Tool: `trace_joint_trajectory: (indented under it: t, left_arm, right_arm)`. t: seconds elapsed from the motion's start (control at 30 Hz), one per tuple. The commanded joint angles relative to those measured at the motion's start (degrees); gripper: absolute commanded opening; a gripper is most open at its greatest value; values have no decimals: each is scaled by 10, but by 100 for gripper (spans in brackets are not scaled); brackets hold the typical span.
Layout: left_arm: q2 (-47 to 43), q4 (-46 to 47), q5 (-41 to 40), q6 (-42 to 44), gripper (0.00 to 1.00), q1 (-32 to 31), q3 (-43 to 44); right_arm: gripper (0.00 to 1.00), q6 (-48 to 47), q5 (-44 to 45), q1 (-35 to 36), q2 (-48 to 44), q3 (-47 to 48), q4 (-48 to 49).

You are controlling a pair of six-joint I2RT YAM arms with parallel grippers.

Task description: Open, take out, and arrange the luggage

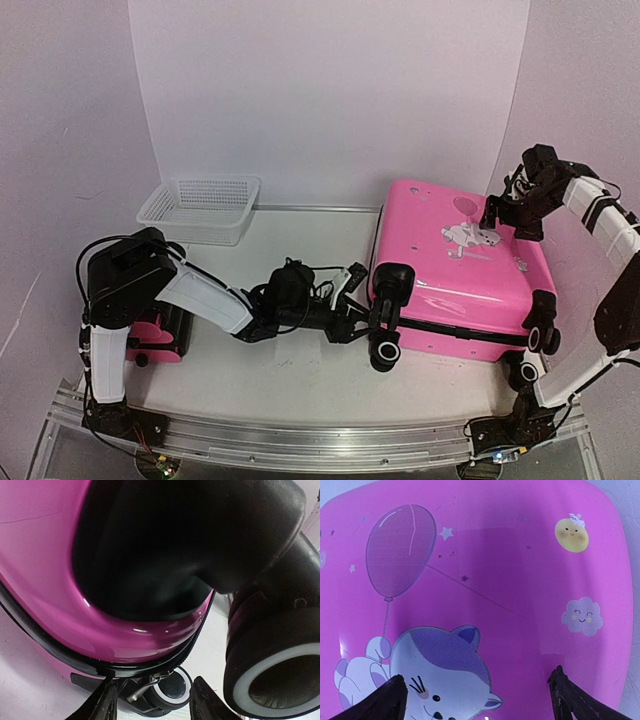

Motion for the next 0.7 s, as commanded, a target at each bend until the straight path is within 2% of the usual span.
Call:
trace_joint_trajectory:
  t: [0.0, 0.07, 0.17, 0.2, 0.33, 0.4, 0.53, 0.57, 0.67]
  left_arm:
    - [6, 35, -6, 12, 50, -16, 33]
    - [12, 35, -29, 10, 49, -21, 36]
    - [19, 35, -65, -10, 32, -22, 44]
    - [21, 35, -71, -16, 31, -23, 45]
    - [19, 35, -104, -19, 31, -33, 39]
    - [16, 36, -141, -21, 39, -43, 30]
    - [8, 40, -241, -4, 47, -68, 24]
    - [9, 40, -248, -7, 47, -69, 27]
    - [12, 40, -281, -8, 38, -69, 33]
  right_arm:
    - [98, 4, -24, 1, 11, -13, -42]
    - [98, 4, -25, 1, 11, -13, -40]
    - [98, 5, -26, 1, 11, -15, -40]
    - [98, 4, -26, 1, 10, -16, -40]
    - [98, 4, -25, 1, 7, -19, -39]
    - [98, 5, -25, 1, 6, -20, -39]
    - [98, 8, -29, 1, 5, -23, -36]
    - [98, 9, -29, 1, 5, -23, -36]
    - [98, 9, -29, 1, 5, -24, -36]
